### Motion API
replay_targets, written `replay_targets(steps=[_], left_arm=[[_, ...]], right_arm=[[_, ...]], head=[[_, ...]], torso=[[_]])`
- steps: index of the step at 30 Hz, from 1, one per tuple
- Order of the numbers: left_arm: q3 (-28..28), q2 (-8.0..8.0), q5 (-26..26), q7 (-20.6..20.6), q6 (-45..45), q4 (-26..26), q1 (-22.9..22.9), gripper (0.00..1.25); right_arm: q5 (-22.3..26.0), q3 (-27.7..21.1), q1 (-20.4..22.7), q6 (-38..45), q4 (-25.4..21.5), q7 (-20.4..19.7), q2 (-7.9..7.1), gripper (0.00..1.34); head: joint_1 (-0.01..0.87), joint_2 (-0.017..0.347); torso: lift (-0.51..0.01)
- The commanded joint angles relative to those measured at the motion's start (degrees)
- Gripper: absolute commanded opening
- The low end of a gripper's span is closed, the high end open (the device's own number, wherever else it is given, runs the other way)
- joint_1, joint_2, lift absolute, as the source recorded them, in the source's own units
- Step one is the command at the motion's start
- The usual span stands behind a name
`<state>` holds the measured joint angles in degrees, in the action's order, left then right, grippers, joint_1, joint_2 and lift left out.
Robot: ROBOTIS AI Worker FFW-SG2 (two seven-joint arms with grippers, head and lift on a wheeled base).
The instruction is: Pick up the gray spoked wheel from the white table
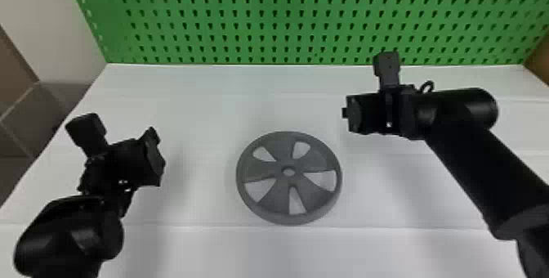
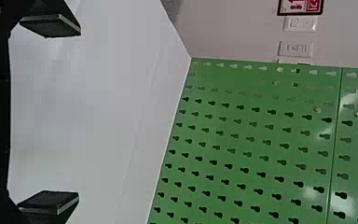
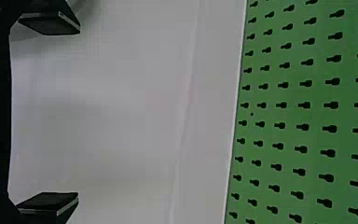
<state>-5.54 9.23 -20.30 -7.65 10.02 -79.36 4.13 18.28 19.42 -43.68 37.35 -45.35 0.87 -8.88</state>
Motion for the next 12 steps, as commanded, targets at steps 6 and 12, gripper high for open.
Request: replay_targets(steps=[6,12], left_arm=[[0.0,0.00,0.0,0.0,0.0,0.0,0.0,1.25],[0.0,0.00,0.0,0.0,0.0,0.0,0.0,1.25]], right_arm=[[0.0,0.0,0.0,0.0,0.0,0.0,0.00,1.34],[0.0,0.0,0.0,0.0,0.0,0.0,0.00,1.34]], head=[[0.784,0.057],[0.784,0.057]], torso=[[0.000],[0.000]])
